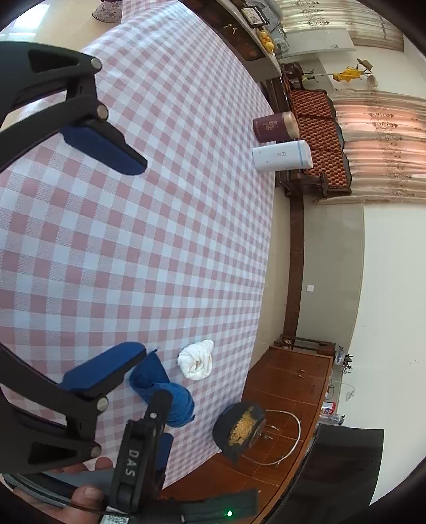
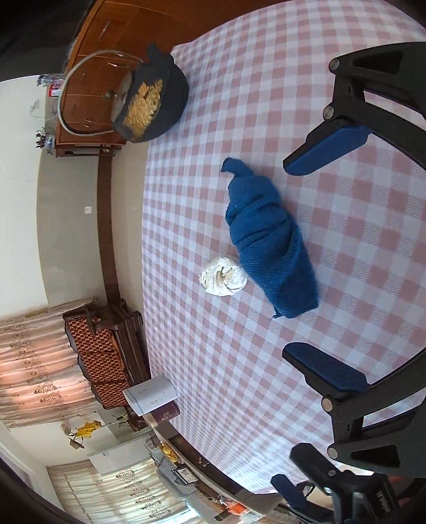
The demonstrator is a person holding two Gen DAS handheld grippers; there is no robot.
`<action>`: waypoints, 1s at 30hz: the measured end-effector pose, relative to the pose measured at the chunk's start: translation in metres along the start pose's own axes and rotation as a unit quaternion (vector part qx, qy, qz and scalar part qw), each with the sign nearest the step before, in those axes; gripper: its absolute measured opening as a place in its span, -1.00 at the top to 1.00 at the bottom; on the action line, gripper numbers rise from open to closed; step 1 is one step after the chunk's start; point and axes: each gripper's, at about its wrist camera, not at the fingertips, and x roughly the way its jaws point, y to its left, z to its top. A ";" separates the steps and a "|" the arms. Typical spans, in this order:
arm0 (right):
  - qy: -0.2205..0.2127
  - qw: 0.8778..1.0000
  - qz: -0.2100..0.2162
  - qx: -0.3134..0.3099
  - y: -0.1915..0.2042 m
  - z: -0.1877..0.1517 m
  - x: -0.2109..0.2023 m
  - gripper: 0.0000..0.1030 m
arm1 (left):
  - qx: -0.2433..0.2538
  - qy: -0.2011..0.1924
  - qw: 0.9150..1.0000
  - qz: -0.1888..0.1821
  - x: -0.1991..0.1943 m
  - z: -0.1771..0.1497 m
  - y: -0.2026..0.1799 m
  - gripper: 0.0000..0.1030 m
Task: Collect trash
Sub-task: 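Grasp the white tissue with the left tool while the right tool grasps the blue towel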
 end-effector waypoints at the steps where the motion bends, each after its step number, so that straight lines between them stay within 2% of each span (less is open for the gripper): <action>1: 0.016 1.000 0.005 0.005 -0.001 0.005 0.014 -0.83 | 0.002 0.004 1.000 -0.002 0.006 0.002 -0.003 -0.99; 2: 0.032 0.999 0.005 0.004 -0.001 0.006 0.024 -0.74 | 0.005 0.008 1.000 -0.007 0.012 0.003 -0.006 -0.98; 4: 0.060 0.998 -0.001 -0.003 -0.006 0.007 0.040 -0.22 | 0.009 0.015 1.000 -0.019 0.021 0.006 -0.018 -0.98; 5: 0.062 0.998 -0.002 -0.003 -0.012 0.007 0.041 -0.12 | 0.013 0.019 0.999 -0.027 0.026 0.008 -0.025 -0.98; 8: 0.060 0.998 -0.017 0.000 -0.038 0.012 0.041 0.03 | 0.027 0.026 0.998 -0.052 0.043 0.018 -0.052 -0.98; 13: 0.062 0.998 -0.023 0.005 -0.080 0.029 0.046 0.64 | 0.050 0.049 0.995 -0.073 0.079 0.034 -0.097 -0.95; 16: 0.063 0.998 -0.014 0.002 -0.094 0.038 0.049 0.78 | 0.053 0.076 0.992 -0.082 0.103 0.039 -0.112 -0.76; 19: 0.060 0.998 0.003 -0.003 -0.097 0.039 0.047 0.81 | 0.050 0.097 0.990 -0.088 0.119 0.040 -0.118 -0.48; 21: 0.053 0.999 0.013 -0.004 -0.098 0.039 0.043 0.84 | 0.047 0.113 0.988 -0.096 0.128 0.039 -0.120 -0.17; 23: 0.048 0.999 0.016 -0.009 -0.098 0.038 0.040 0.84 | 0.036 0.112 0.988 -0.103 0.128 0.041 -0.117 0.07; 25: 0.046 0.999 0.018 -0.007 -0.099 0.037 0.039 0.85 | 0.028 0.109 0.987 -0.117 0.125 0.041 -0.114 0.14; 30: 0.028 0.999 0.016 -0.008 -0.104 0.029 0.026 0.87 | 0.029 0.061 0.990 -0.127 0.092 0.037 -0.111 0.17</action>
